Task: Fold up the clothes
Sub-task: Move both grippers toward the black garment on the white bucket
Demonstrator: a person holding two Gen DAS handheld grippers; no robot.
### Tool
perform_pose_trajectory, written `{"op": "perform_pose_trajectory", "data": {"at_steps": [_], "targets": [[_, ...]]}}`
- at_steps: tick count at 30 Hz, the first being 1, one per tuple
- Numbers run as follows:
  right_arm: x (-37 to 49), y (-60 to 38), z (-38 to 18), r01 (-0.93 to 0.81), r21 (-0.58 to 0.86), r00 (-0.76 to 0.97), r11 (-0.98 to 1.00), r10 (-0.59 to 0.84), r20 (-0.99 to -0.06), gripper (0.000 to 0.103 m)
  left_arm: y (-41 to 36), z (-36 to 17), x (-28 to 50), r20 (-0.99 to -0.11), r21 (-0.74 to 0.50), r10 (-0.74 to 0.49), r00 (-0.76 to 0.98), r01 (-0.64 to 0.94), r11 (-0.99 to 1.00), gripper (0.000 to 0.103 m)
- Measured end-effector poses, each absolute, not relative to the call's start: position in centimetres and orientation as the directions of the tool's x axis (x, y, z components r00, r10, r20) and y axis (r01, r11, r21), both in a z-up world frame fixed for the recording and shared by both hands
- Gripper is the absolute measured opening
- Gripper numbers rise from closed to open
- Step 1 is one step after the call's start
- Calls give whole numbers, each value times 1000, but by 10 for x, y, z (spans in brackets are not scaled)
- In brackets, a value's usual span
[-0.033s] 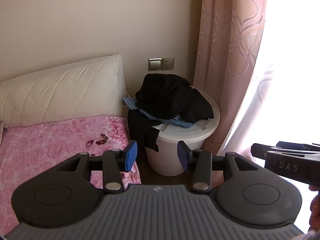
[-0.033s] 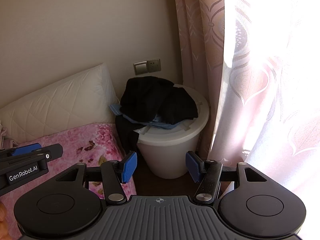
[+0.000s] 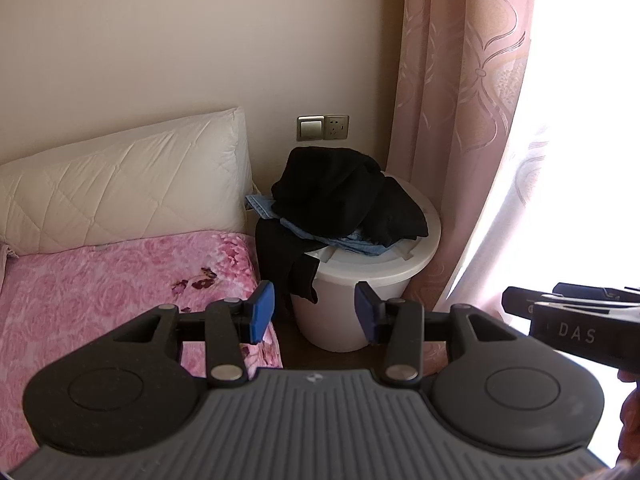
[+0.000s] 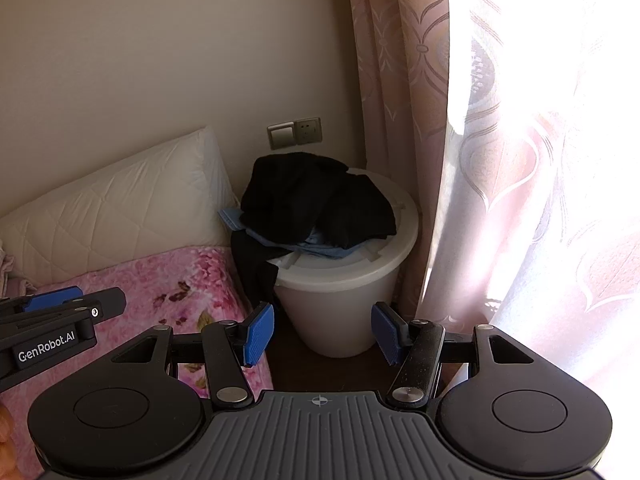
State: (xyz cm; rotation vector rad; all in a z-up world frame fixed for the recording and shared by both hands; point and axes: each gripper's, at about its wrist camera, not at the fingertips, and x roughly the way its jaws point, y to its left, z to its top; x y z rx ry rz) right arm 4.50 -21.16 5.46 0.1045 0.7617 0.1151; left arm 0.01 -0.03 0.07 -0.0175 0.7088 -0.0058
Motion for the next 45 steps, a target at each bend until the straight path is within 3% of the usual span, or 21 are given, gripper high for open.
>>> {"op": "perform_pose_trajectory", "data": {"at_steps": [45], "targets": [[64,-209,57,-88,91,735,992,127,-666,58,11,0,14,-648,-76,-54,760,5,997,40]]}}
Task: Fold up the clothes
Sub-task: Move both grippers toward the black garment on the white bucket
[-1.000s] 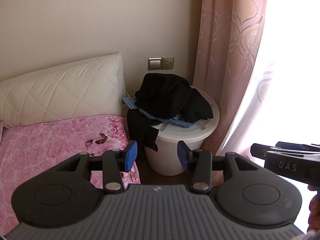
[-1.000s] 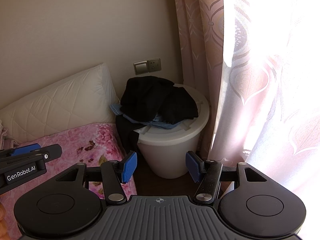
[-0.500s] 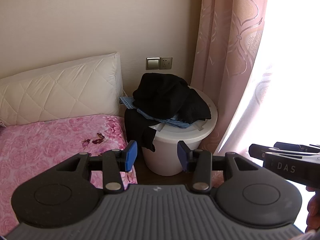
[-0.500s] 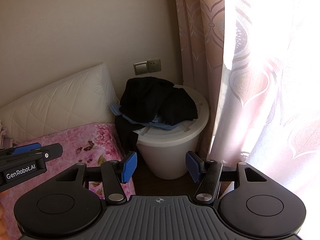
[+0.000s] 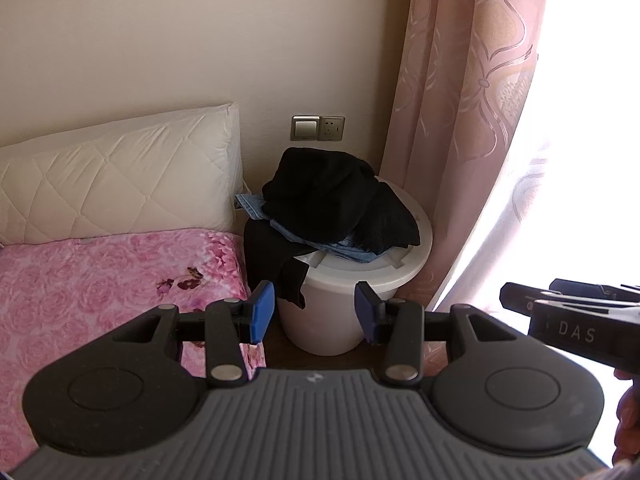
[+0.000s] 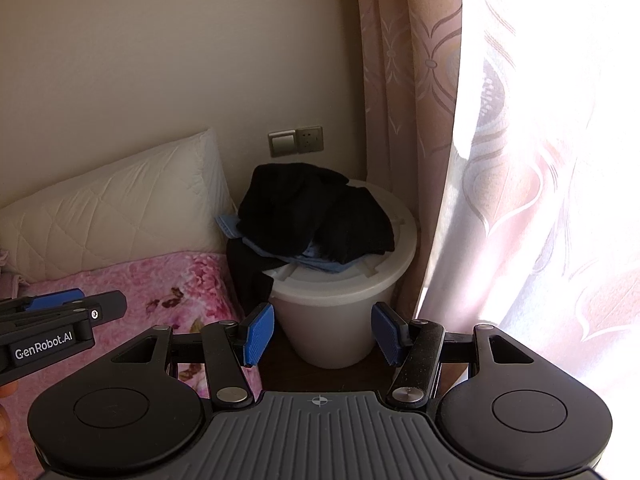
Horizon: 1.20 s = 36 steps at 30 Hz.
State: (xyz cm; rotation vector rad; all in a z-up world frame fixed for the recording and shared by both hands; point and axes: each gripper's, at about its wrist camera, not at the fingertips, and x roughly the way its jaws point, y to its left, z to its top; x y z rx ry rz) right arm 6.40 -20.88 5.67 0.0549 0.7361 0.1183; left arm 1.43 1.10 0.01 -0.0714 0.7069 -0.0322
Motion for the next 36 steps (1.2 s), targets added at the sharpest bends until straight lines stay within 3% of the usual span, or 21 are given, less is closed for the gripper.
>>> {"op": "perform_pose_trajectory", "data": {"at_steps": [26,36], "targets": [[146,-199,42,-119,128,716,985,174,-676,58,23,-11,99,-671,-54,-14,741,-30,998,40],[212,-205,16,-144,148,670,978,206,-713,58,19,-31,165,-717,-59,1,697,-62,996,39]]}}
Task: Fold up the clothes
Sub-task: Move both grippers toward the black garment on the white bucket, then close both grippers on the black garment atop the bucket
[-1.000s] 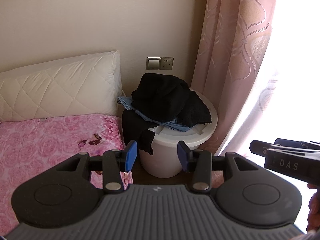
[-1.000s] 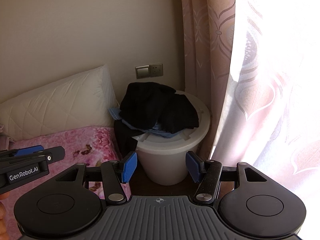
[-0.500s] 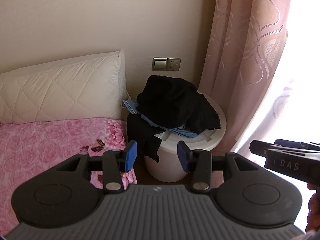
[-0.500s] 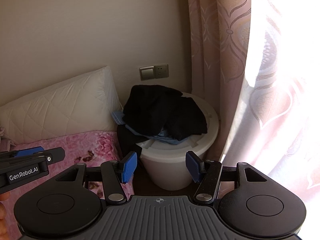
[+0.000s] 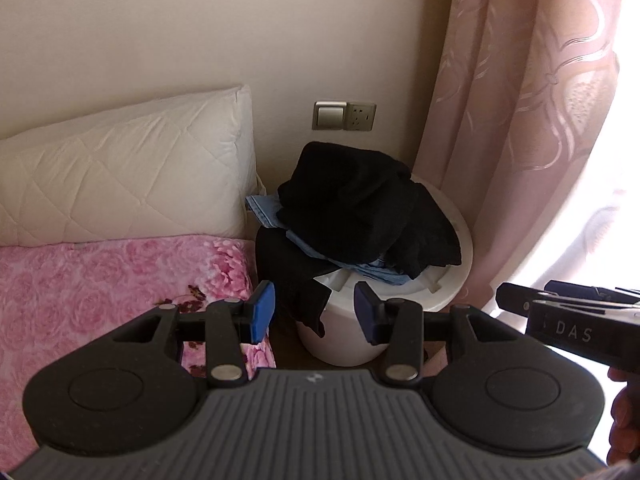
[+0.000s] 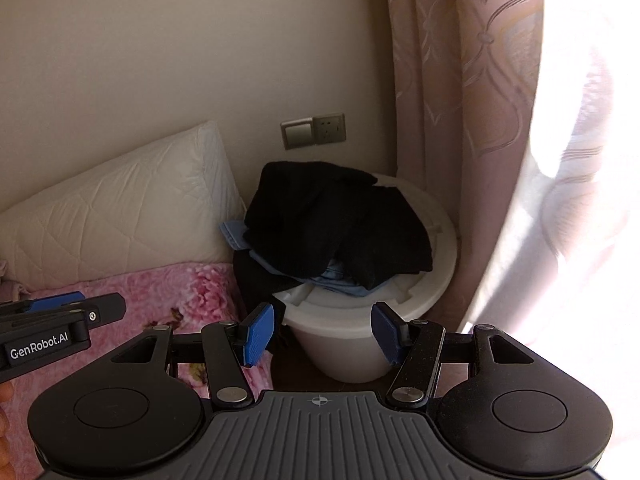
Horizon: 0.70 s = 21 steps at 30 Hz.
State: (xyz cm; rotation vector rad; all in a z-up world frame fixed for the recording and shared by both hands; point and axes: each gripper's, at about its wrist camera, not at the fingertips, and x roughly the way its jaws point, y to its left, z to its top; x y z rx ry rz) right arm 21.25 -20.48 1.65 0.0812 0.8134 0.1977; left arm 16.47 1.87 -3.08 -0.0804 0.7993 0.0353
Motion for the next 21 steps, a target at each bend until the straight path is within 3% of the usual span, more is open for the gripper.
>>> {"op": "perform_pose_trajectory", "data": {"at_steps": [21], "targets": [[454,-259,-62,-122,209,525,970,242,-816,58,4,-116,395,-822,-167,-75,565,-112,980,39]]}}
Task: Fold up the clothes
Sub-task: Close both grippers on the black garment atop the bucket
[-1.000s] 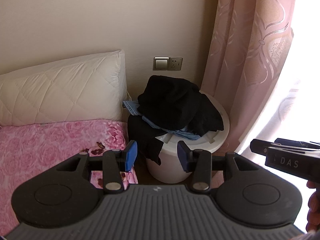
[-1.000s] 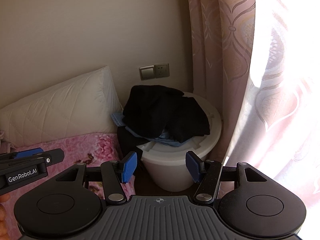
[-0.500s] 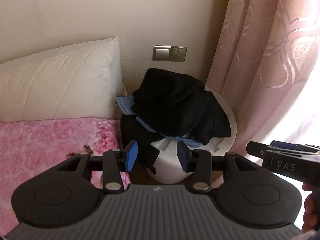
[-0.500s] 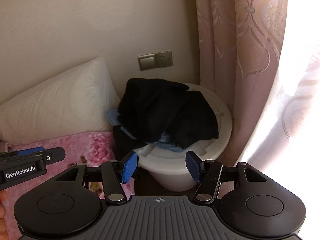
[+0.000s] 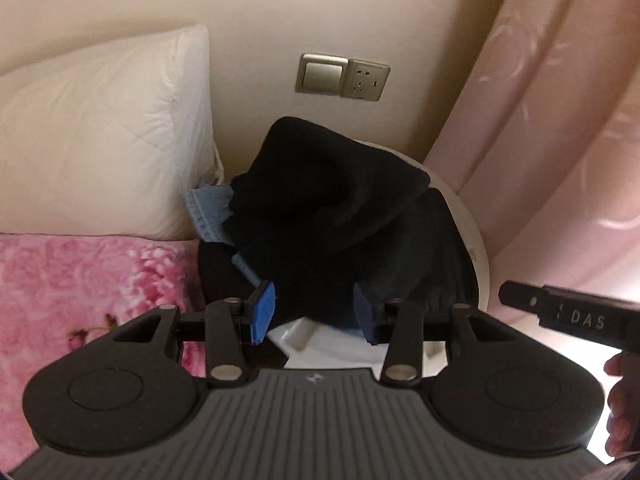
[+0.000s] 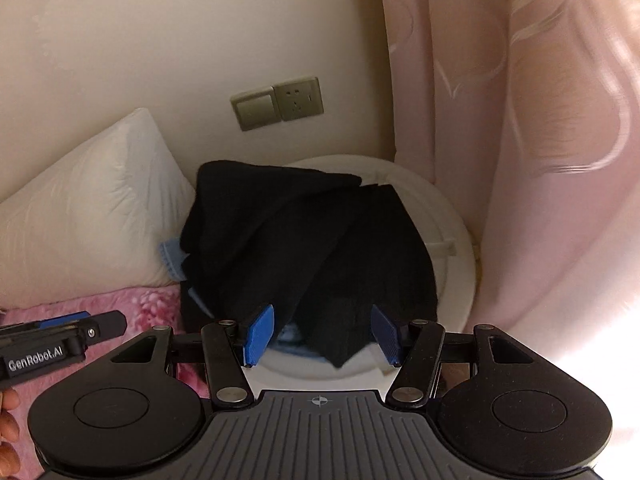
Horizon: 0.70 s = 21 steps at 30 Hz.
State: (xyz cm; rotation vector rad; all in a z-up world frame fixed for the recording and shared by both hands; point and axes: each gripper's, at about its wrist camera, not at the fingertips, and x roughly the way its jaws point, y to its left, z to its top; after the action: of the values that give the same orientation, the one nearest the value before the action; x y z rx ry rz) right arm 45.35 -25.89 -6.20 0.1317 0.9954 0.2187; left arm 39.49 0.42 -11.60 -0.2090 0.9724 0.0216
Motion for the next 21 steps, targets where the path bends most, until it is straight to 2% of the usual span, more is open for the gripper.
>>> {"op": "perform_pose_trajectory", "data": {"at_steps": [4,7,14,16,21], "targets": [[495,-267,-86,-75,261,476,963,264,-839,58,8,-132,431,-829,-209,-107,549,-127,970,39],[524,-280,-104,1,365,456,931,324,-829,58,9,-141,455,-825,-241,-130,550,-135,961,40],[568,-320,-152,270,679,476,683,518,-711,58,9,-159,499,-809,-323,-180,559,-167,932,41],[576,-326,-164,335,716,477,613,545,-690,58,11,-164,509,-804,-353,-199,560,-181,918,43],[589,-327,-190,401,706,444,584,550,-707,58,16,-186,534,-803,-429,-254,539,-226,875,45]]}}
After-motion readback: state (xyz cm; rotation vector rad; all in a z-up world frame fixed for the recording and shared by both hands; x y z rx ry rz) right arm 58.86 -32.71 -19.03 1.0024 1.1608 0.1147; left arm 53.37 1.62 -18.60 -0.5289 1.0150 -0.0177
